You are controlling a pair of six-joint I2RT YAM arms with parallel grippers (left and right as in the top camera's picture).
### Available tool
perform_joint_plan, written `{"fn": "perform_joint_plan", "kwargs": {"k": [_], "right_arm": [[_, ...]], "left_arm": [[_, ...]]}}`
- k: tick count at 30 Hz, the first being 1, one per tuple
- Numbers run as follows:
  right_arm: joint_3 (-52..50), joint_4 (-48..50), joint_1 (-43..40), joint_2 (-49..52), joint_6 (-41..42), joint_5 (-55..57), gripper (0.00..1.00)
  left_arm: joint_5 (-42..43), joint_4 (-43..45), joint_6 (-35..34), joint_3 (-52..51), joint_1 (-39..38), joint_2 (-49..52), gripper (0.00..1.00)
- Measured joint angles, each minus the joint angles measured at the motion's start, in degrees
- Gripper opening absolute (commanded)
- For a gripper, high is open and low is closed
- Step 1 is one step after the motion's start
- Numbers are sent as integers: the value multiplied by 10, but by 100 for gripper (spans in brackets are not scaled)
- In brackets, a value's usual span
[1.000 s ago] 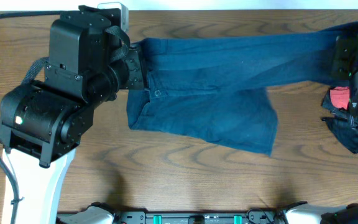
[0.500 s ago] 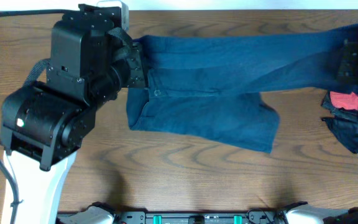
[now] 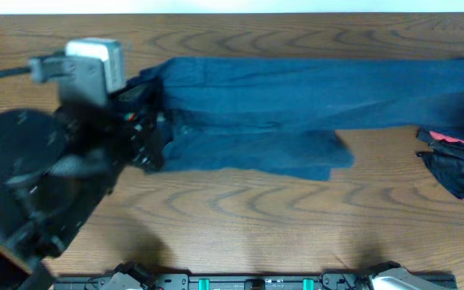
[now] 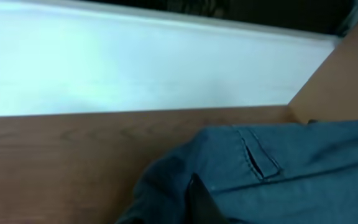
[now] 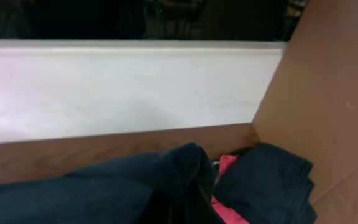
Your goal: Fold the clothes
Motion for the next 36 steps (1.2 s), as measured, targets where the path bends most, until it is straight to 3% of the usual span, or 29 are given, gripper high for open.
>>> {"fn": "perform_joint_plan", "kwargs": {"k": [6, 15, 24, 30, 36], "right_arm": [[0, -5, 0, 14, 0, -17, 1], [2, -2, -6, 46, 0, 0, 1], [2, 12, -46, 206, 1, -49, 1], [-5, 15, -58, 275, 4, -83, 1], [-5, 19, -58, 266, 4, -92, 1]], "left_arm": [[-35, -15, 0, 2, -2, 10, 6], [-71, -16, 2, 2, 12, 136, 6], [-77, -13, 2, 2, 83, 244, 6], [-81, -15, 0, 2, 116, 262, 6], [-83, -15, -2, 2, 118, 261, 6]]}}
